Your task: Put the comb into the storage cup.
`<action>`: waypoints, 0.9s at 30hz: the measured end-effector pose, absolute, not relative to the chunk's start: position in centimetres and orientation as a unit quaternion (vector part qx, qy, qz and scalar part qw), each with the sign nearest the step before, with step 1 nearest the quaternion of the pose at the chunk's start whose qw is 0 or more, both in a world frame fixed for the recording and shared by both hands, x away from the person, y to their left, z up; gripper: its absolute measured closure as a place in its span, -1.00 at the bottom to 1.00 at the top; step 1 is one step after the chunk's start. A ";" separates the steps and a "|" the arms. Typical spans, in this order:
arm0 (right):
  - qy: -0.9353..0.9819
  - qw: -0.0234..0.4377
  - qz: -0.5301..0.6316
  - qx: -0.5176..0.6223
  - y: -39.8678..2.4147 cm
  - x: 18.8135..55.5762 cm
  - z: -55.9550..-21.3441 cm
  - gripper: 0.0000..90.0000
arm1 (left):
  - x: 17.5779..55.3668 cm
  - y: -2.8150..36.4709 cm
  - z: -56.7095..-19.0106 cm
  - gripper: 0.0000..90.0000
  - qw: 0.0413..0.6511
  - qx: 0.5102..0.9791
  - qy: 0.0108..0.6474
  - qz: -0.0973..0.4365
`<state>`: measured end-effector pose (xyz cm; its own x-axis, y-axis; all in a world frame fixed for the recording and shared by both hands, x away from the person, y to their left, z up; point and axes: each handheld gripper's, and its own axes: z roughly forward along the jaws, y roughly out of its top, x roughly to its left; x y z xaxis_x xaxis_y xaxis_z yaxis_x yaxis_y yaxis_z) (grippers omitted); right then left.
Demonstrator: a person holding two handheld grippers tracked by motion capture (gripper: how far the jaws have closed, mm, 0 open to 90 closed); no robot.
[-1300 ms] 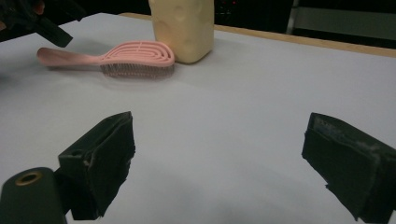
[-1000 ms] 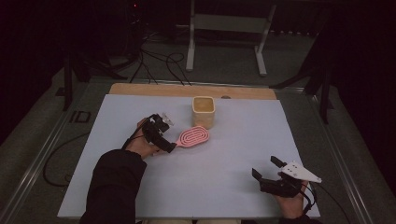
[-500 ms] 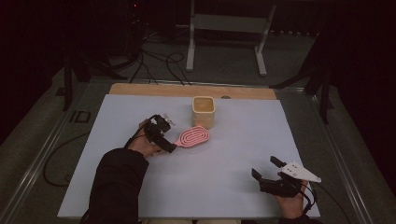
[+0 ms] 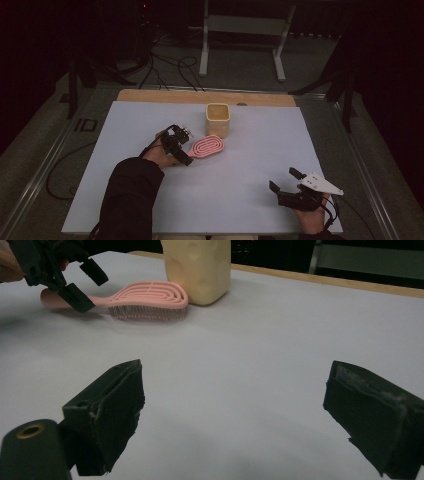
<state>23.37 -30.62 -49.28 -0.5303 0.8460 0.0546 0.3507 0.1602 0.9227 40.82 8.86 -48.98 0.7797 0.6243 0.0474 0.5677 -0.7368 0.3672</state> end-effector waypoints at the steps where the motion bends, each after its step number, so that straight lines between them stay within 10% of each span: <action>1: 0.720 0.249 0.497 0.416 -30.6 23.4 -49.3 -0.80 | 40.8 8.7 -49.0 -0.82 0.168 0.929 0.319 0.083; 27: 0.725 0.243 0.493 0.415 -30.6 23.5 -49.4 -0.80 | 41.4 6.6 -49.1 0.27 0.130 0.948 0.288 0.045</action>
<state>23.50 -30.55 -49.39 -0.5377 0.8412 0.0566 0.3624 0.1700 0.9164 41.39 6.57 -49.12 0.8300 0.5577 0.0102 0.5344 -0.8004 0.2717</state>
